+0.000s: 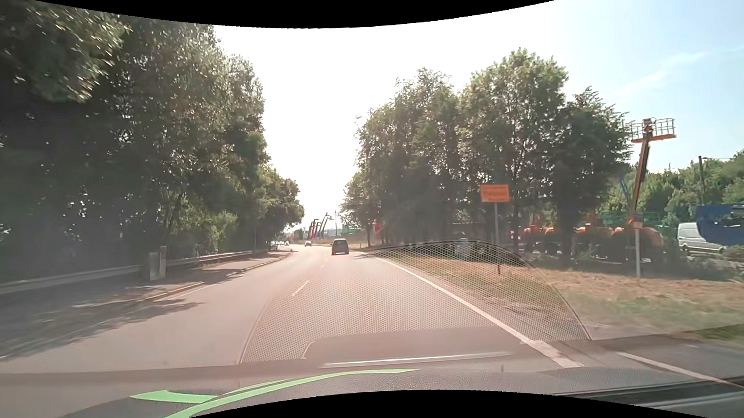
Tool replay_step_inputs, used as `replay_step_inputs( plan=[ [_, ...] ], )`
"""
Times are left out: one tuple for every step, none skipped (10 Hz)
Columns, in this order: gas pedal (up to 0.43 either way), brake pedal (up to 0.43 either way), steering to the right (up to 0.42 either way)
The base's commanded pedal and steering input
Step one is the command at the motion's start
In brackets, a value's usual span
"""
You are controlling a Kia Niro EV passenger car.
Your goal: Follow the waypoints while adhering to traffic rules and regulations
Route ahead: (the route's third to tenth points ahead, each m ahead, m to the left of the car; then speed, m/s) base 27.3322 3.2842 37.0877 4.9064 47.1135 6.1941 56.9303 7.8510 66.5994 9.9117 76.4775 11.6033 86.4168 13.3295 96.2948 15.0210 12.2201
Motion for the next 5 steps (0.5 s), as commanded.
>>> replay_step_inputs(
  plan=[
    [0.15,0.0,-0.013],
    [0.15,0.0,-0.012],
    [0.15,0.0,-0.012],
    [0.15,0.0,-0.012],
    [0.15,0.0,-0.012]
  ],
)
